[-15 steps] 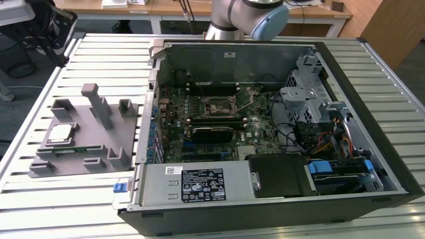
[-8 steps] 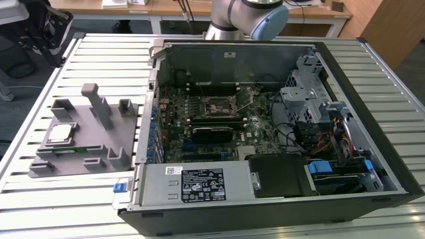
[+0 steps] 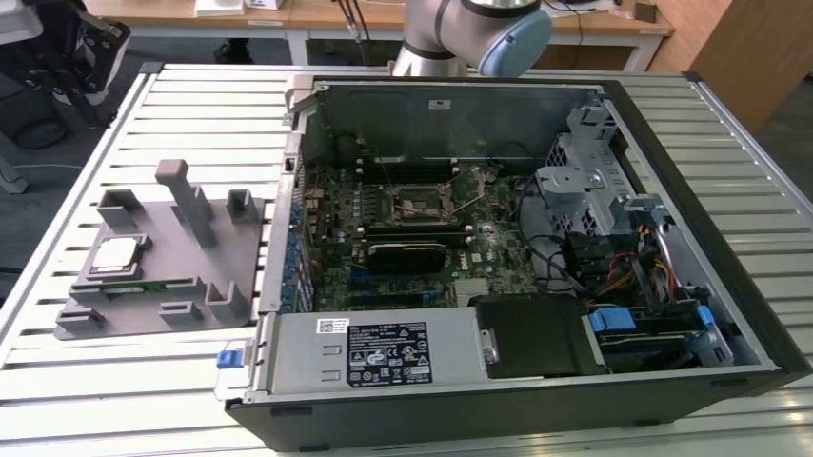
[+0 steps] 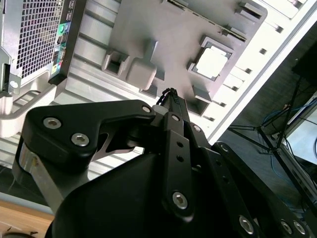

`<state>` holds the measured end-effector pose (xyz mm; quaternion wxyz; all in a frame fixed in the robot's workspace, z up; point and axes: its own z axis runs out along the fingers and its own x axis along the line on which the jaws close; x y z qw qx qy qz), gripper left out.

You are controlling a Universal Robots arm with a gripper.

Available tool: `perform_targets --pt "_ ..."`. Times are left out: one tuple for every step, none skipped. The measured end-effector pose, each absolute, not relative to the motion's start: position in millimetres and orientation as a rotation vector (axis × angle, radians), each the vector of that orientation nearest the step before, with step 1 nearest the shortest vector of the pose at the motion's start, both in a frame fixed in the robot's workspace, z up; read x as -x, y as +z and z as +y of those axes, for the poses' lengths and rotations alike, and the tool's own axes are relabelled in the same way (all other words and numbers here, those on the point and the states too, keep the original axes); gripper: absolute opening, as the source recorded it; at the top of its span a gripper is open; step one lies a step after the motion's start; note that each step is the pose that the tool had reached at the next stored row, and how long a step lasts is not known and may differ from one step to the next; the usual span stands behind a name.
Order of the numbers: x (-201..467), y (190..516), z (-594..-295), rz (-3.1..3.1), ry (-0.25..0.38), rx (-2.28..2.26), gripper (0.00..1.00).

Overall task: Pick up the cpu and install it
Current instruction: 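Reach for the cpu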

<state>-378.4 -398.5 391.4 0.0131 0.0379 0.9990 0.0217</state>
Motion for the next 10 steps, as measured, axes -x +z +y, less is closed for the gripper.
perform_targets --pt "379.3 391.4 -398.5 3.112 0.068 -0.118 0.11" --pt "380.3 391.4 -398.5 3.113 0.068 -0.118 0.11" --pt "381.2 391.4 -398.5 3.113 0.068 -0.118 0.11" --pt "382.1 391.4 -398.5 3.113 0.068 -0.118 0.11" --pt "383.0 391.4 -398.5 3.112 0.068 -0.118 0.11" --pt "383.9 391.4 -398.5 3.112 0.068 -0.118 0.11" --pt "384.8 391.4 -398.5 3.112 0.068 -0.118 0.11" --pt "385.8 391.4 -398.5 3.113 0.068 -0.118 0.11" --pt "386.7 391.4 -398.5 3.113 0.068 -0.118 0.11" --pt "387.6 391.4 -398.5 3.112 0.068 -0.118 0.11"
